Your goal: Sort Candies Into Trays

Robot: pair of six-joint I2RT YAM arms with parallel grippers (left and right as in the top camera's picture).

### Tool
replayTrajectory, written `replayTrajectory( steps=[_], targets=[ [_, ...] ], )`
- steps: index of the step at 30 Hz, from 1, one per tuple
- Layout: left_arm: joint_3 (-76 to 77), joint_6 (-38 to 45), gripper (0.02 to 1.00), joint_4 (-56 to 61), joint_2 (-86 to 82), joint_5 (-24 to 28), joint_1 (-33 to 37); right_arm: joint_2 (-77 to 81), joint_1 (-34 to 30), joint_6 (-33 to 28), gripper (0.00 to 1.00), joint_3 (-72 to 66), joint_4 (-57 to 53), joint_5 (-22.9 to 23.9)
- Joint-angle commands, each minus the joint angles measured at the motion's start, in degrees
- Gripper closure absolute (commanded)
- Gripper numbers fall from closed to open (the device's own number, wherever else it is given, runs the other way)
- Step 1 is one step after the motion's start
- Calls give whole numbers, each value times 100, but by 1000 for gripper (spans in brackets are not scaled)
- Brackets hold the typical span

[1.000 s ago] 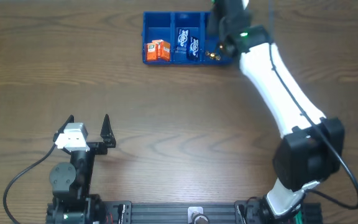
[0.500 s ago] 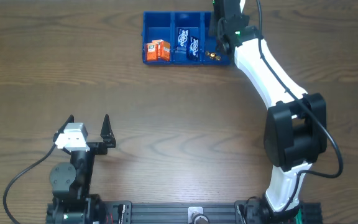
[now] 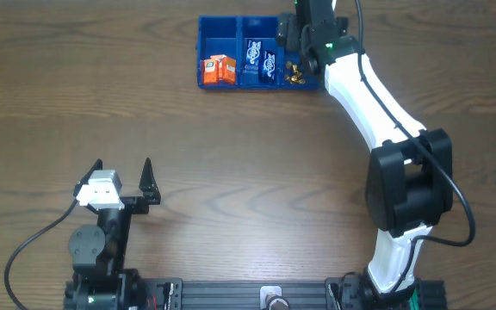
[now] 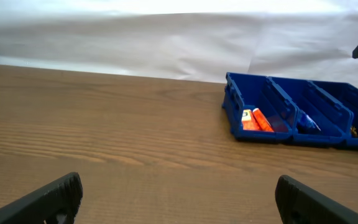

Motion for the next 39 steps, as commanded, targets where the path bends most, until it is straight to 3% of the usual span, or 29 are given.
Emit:
replayTrajectory(
  steps=[1,10,15,18,24,26,39],
  targets=[
    [-101,-63,20,-212,-26,122,37,-498,37,-321,3,24,-127,186],
    [-101,-63,20,-212,-26,120,37,-2485,-525,-1084,3,-345,-935,557],
    [-101,-63,20,-212,-26,120,37,-4030,-881,-1355,3,-1786,-295,660],
    [-101,-63,20,-212,-26,120,37,-5180,-1150,-1351,3,-3123,302,415],
    [-101,-63,23,-212,-26,120,37,-7672,-1818,-1329,3,-5593,686,-1381],
    [-101,-63,20,-212,-26,120,37,-8356,-1971,-1329,3,-6164,776,-1637],
    [-101,-63,20,-212,-26,120,37,-11086,-2022,-1003,3,-8395,916,-1711]
  ],
)
